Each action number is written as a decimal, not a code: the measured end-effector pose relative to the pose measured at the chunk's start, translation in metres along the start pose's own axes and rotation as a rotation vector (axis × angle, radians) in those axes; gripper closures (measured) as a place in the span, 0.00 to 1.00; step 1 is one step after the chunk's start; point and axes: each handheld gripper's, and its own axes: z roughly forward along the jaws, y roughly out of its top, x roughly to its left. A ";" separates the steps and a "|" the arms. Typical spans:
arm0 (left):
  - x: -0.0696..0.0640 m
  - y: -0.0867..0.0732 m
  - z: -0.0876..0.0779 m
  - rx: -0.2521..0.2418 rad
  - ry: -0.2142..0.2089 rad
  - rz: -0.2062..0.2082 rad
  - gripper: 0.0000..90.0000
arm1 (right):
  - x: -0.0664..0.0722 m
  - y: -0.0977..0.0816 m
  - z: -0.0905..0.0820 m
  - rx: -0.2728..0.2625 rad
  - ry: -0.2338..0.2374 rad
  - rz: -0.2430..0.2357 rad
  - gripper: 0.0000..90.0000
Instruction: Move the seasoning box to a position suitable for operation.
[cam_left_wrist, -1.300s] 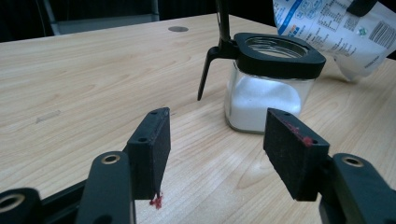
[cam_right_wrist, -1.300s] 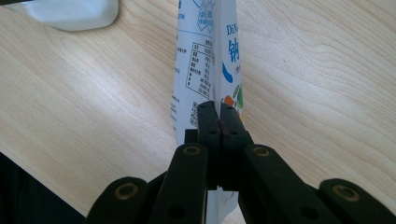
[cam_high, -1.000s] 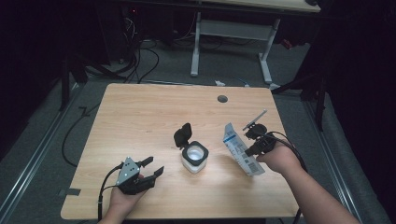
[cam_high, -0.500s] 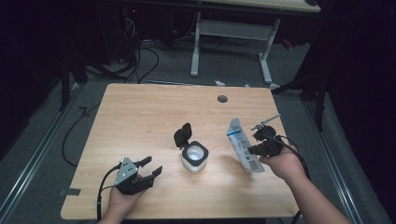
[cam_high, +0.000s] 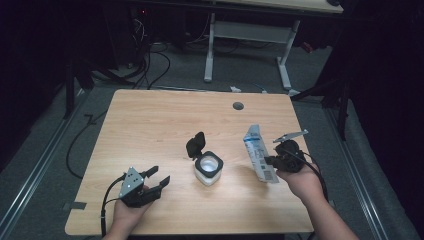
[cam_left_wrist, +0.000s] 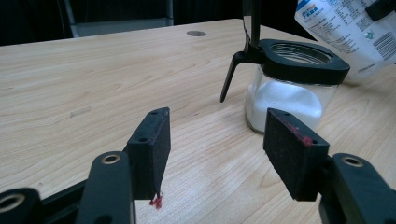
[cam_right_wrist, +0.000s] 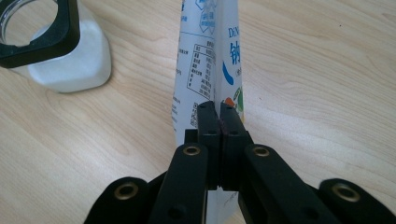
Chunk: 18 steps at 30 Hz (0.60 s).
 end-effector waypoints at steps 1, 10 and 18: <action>0.000 0.000 0.000 0.004 -0.001 0.005 0.46 | 0.000 -0.001 0.001 -0.009 0.004 0.005 1.00; 0.000 0.000 0.000 0.008 -0.007 0.006 0.46 | 0.002 -0.012 0.003 -0.085 -0.003 0.016 1.00; 0.002 -0.001 0.001 0.024 0.013 0.017 0.46 | 0.003 -0.021 0.006 -0.163 0.001 0.032 1.00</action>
